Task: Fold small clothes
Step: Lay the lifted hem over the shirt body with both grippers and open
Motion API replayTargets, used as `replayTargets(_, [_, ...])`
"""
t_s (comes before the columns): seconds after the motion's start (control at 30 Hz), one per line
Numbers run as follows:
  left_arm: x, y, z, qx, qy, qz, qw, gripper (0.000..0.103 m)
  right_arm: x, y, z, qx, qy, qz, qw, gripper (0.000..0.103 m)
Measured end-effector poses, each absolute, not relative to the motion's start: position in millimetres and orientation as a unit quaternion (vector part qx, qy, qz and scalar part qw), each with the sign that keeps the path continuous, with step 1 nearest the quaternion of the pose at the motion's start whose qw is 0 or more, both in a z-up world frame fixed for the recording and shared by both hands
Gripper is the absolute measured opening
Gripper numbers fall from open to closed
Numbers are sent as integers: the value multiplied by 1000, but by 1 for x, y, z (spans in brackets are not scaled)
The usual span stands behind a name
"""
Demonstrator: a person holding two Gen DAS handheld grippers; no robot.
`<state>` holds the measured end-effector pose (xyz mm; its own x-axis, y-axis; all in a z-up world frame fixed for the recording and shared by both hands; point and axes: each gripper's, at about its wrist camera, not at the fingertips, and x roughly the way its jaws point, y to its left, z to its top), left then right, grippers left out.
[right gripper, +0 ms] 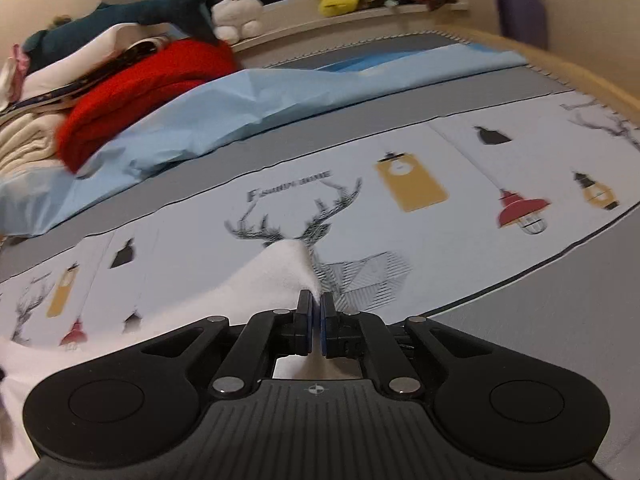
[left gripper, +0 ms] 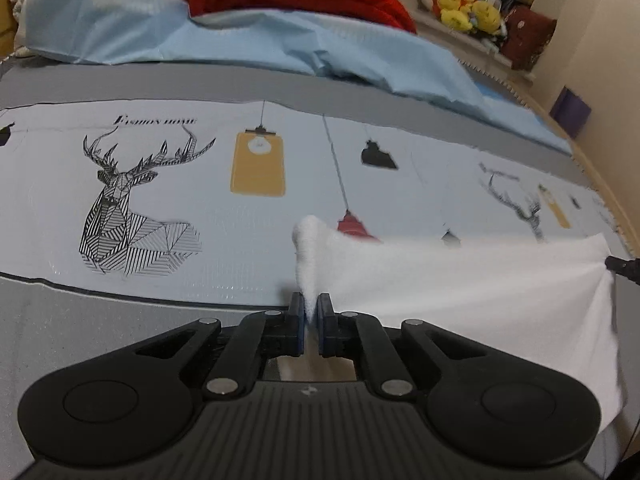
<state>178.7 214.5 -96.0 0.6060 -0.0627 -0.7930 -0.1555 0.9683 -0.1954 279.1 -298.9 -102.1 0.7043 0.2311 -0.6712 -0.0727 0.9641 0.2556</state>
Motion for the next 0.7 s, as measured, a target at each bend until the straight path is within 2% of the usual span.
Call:
replayTargets(0.03, [181, 213, -100, -124, 456, 25, 881, 11, 281, -299, -107, 107, 387, 76, 913, 3])
replayTargets(0.13, [183, 208, -101, -108, 472, 42, 874, 12, 288, -296, -122, 106, 440, 59, 890, 6])
replayTargets(0.17, [181, 209, -98, -115, 469, 37, 875, 18, 287, -295, -122, 99, 444, 51, 889, 8])
replayTargets(0.2, [178, 210, -95, -125, 467, 29, 875, 21, 285, -295, -119, 96, 442, 50, 890, 12])
replayTargets(0.27, [168, 208, -89, -129, 465, 16, 876, 24, 279, -297, -113, 100, 434, 56, 894, 28])
replayTargets(0.43, [139, 190, -84, -103, 488, -63, 865, 24, 255, -297, -102, 93, 447, 107, 883, 29])
replayTargets(0.53, [119, 174, -92, -69, 516, -135, 843, 24, 230, -289, -103, 45, 472, 155, 867, 29])
replayTargets(0.6, [106, 163, -105, -30, 545, -171, 820, 24, 212, -282, -106, -3, 491, 176, 853, 29])
replayTargets(0.7, [87, 150, -144, 80, 618, -142, 769, 21, 192, -282, -125, -69, 542, 175, 819, 30])
